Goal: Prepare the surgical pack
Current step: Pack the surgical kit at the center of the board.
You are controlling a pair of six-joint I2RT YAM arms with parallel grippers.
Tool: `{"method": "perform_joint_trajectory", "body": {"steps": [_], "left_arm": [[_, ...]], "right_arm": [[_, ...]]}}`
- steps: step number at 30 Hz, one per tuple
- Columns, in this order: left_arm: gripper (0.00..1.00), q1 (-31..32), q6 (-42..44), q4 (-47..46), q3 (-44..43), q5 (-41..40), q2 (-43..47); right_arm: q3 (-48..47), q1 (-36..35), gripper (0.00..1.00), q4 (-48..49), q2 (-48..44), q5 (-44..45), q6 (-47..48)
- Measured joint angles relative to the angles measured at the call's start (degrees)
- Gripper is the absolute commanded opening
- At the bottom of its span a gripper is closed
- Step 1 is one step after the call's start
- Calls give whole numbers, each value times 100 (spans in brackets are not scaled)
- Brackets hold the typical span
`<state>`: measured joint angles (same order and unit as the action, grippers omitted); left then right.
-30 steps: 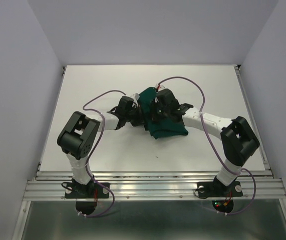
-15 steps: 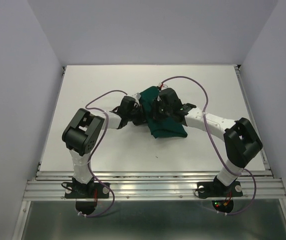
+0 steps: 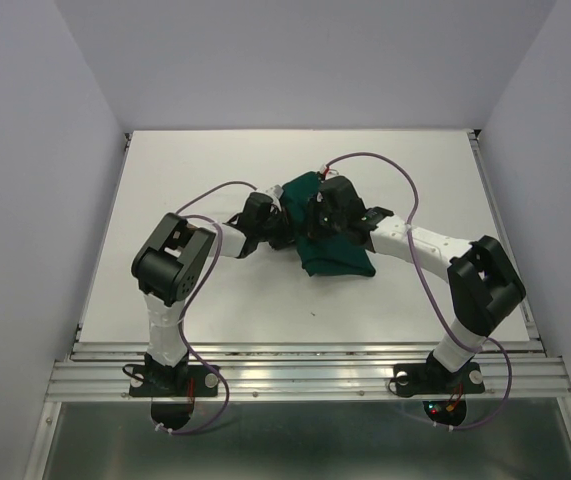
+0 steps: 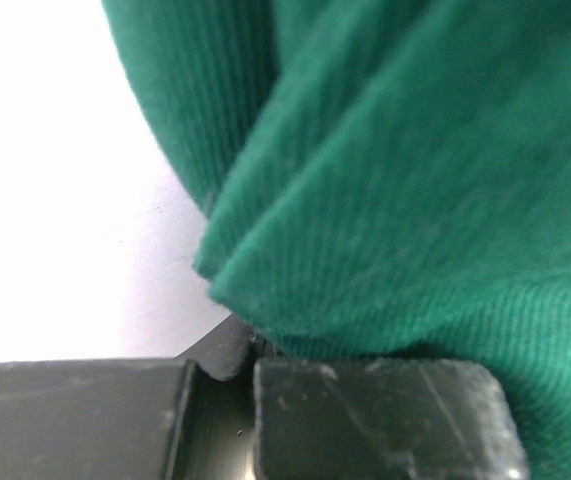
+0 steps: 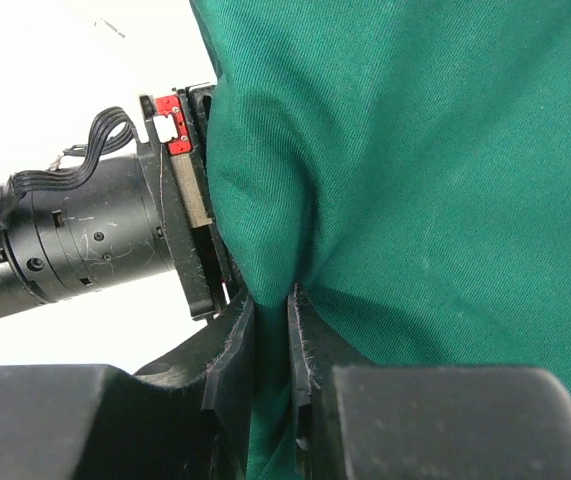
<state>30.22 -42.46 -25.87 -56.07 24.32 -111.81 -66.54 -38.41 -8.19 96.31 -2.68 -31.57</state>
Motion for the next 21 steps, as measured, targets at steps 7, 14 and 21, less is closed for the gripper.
{"method": "perform_joint_trajectory", "body": {"steps": [7, 14, 21], "left_arm": [[0, 31, -378, -581, 133, 195, -131], [0, 94, -564, -1054, 400, 273, -192], [0, 129, -420, -741, 595, 33, 76]], "right_arm": [[0, 50, 1, -2, -22, -20, -28], [2, 61, 1, -33, -31, -79, -33], [179, 50, 1, 192, -28, -256, -42]]}}
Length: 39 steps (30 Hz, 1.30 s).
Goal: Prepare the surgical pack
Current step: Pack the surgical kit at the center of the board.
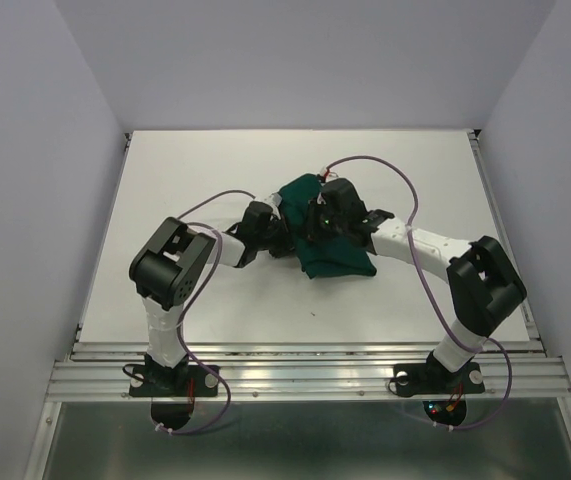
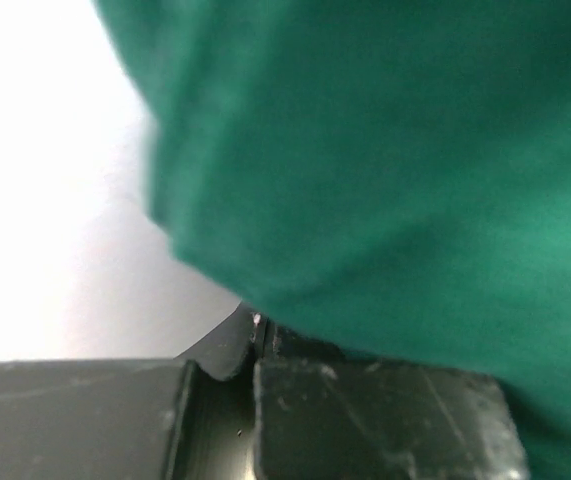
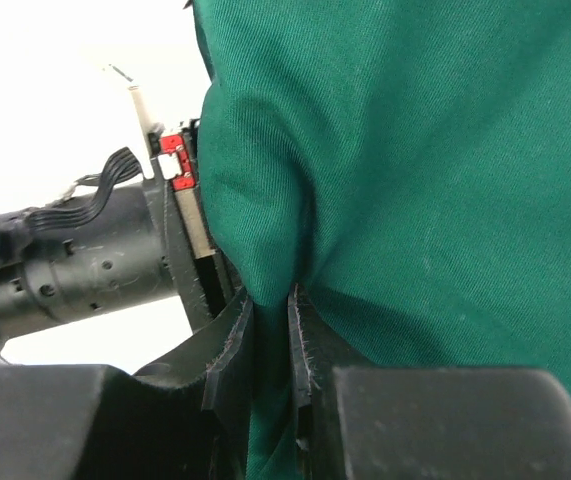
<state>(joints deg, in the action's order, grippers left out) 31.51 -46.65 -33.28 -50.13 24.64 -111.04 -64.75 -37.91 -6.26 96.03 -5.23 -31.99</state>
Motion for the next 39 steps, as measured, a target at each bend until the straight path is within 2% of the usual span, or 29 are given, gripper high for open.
{"method": "perform_joint_trajectory", "body": {"steps": [9, 22, 23, 24, 25, 26, 28, 32, 35, 36, 38, 39], "left_arm": [[0, 70, 643, 1711, -31, -1198, 782], [0, 66, 804, 2883, -35, -1963, 1266], [0, 66, 804, 2988, 48, -2020, 1373], [0, 68, 804, 3064, 118, -2059, 1462], [0, 68, 802, 3128, 195, -2096, 1563], [0, 66, 804, 3281, 297, -2135, 1707], [0, 66, 802, 3526, 407, -2243, 1917], [0, 66, 804, 3952, 474, -2455, 2249], [0, 63, 802, 4153, 474, -2612, 2570], [0, 61, 804, 4201, 474, -2656, 2699], [0, 48, 811, 4240, 474, -2719, 3021], [0, 33, 820, 4234, 474, -2728, 3104]], "right_arm": [[118, -7, 1, 595, 284, -485, -94], [181, -28, 1, 1196, 914, -984, -299], [181, -28, 8, 1231, 931, -990, -310], [181, -33, 21, 1259, 940, -1003, -306], [181, -33, 46, 1283, 951, -1025, -304], [181, -33, 53, 1298, 960, -1049, -295], [181, -33, 65, 1316, 981, -1117, -278], [181, -44, 70, 1294, 953, -1174, -245], [181, -48, 70, 1088, 756, -1141, -186], [181, -48, 61, 975, 636, -1099, -153], [192, -48, 34, 828, 319, -1019, -94], [203, -46, 10, 780, 133, -979, -76]]}}
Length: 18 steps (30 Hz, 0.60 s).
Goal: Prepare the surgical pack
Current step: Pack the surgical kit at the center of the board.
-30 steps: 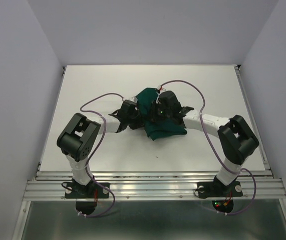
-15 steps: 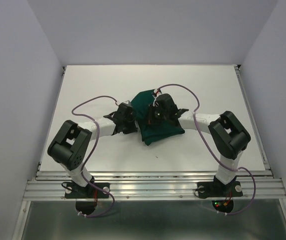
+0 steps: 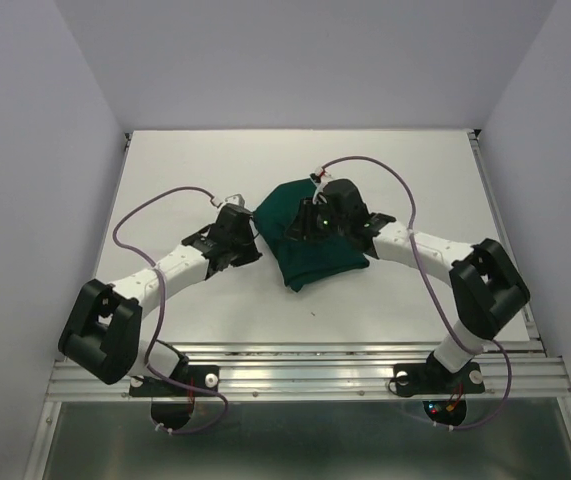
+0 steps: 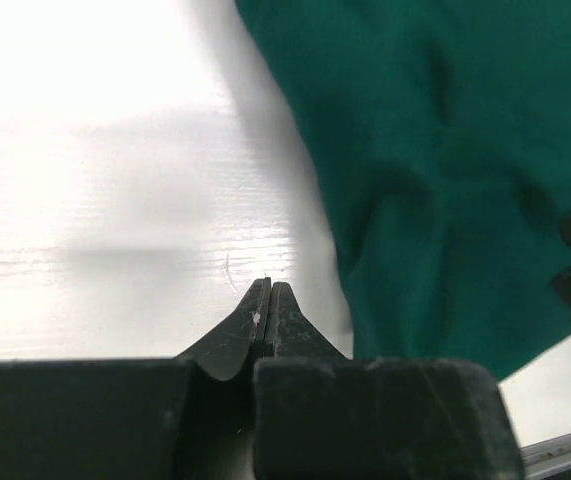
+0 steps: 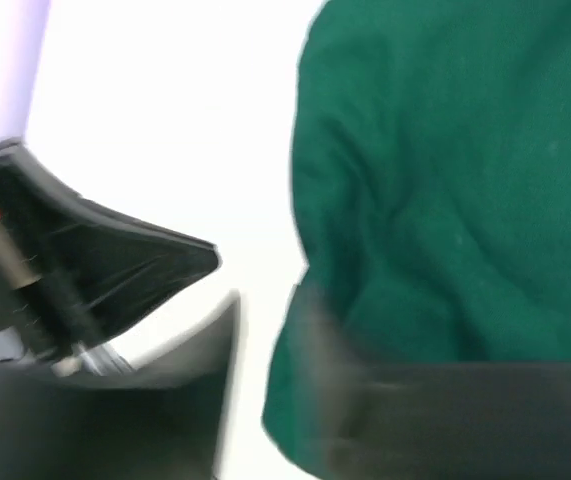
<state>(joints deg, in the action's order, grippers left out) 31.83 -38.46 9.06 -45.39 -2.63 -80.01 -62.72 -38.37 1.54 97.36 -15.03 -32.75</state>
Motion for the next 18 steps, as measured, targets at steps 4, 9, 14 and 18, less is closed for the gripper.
{"method": "perform_joint_trajectory", "body": {"steps": [4, 9, 14, 18], "left_arm": [[0, -28, 125, -42, -122, -17, 227], [0, -44, 315, -118, -813, -26, -323], [0, -44, 407, -354, -1191, 363, -1045], [0, -44, 466, -195, -1325, 417, -1207]], "right_arm": [[256, 0, 1, 15, -684, -4, 105], [964, 0, 1, 334, -728, -269, -13], [1604, 15, 2, 599, -273, -398, -243], [1598, 2, 23, 501, -446, -299, -151]]}}
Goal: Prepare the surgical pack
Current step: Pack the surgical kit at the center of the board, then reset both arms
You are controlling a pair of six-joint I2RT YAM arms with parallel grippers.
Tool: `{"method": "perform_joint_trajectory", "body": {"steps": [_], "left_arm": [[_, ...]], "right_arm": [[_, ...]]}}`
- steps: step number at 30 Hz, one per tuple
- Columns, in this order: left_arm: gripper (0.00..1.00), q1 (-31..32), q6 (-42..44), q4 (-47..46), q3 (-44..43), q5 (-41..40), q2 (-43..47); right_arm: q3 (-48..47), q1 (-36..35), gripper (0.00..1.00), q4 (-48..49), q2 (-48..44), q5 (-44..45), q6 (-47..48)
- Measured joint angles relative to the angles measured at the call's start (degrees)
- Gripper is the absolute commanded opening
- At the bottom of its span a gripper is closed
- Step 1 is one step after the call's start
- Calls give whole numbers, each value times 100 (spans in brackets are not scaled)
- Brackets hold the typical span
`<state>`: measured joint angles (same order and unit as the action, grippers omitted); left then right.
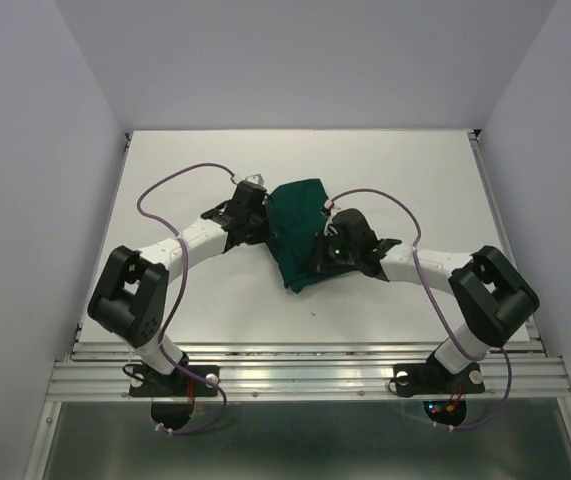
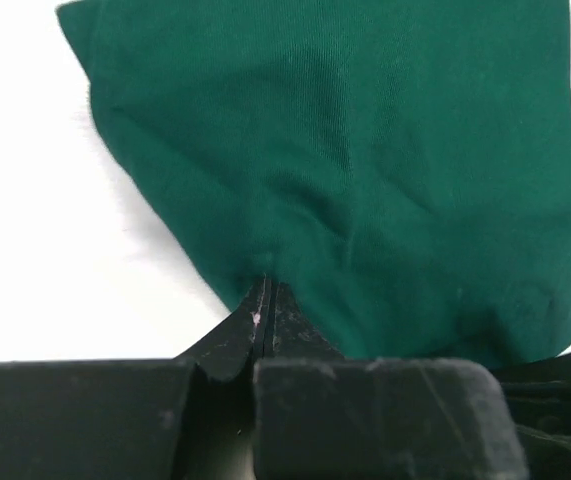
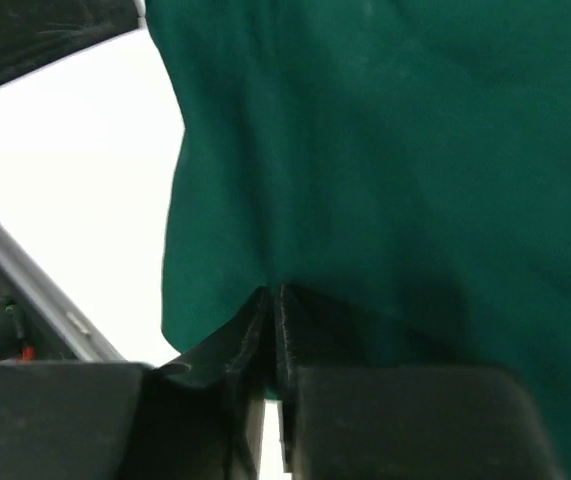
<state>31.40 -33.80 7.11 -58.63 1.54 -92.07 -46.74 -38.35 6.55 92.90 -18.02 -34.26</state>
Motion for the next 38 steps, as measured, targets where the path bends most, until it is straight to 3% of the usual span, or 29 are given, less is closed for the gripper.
{"method": "perform_joint_trajectory", "body": {"steps": [1, 4, 7, 13, 17, 23, 25, 29, 30, 32, 38], "left_arm": [[0, 0, 26, 63, -28, -48, 37], [0, 0, 140, 323, -170, -238, 313], [0, -39, 282, 501, -372, -459, 767], [0, -256, 562, 686, -815, -726, 1705], [8, -420, 861, 951, -1187, -1099, 2124], [14, -444, 1270, 1368, -1676, -1600, 2468], [22, -452, 1370, 1484, -1834, -1742, 2529], [51, -621, 1587, 1716, -2052, -1934, 2614], [63, -710, 1644, 1790, -2129, -1991, 2614], [70, -935, 1716, 1930, -2280, -2061, 2592], [72, -1370, 1958, 2068, -2732, -2216, 2503]], "right_arm": [[-15, 0, 53, -160, -94, 131, 66], [-142, -4, 86, -750, -588, 723, 302], [-452, -4, 100, -1373, -1462, 2081, 621], [-984, 256, 100, -1784, -2365, 4610, 946], [-988, 990, 100, -2127, -2459, 5536, 988], [-935, 2636, 100, -2415, -2603, 5648, 966], [-935, 3217, 100, -2428, -2605, 5582, 940], [-960, 4277, 100, -2529, -2494, 5182, 831], [-988, 4395, 100, -2597, -2446, 5136, 796], [-1058, 4562, 100, -2736, -2295, 5051, 695], [-1196, 4577, 100, -2979, -2203, 4898, 570]]}}
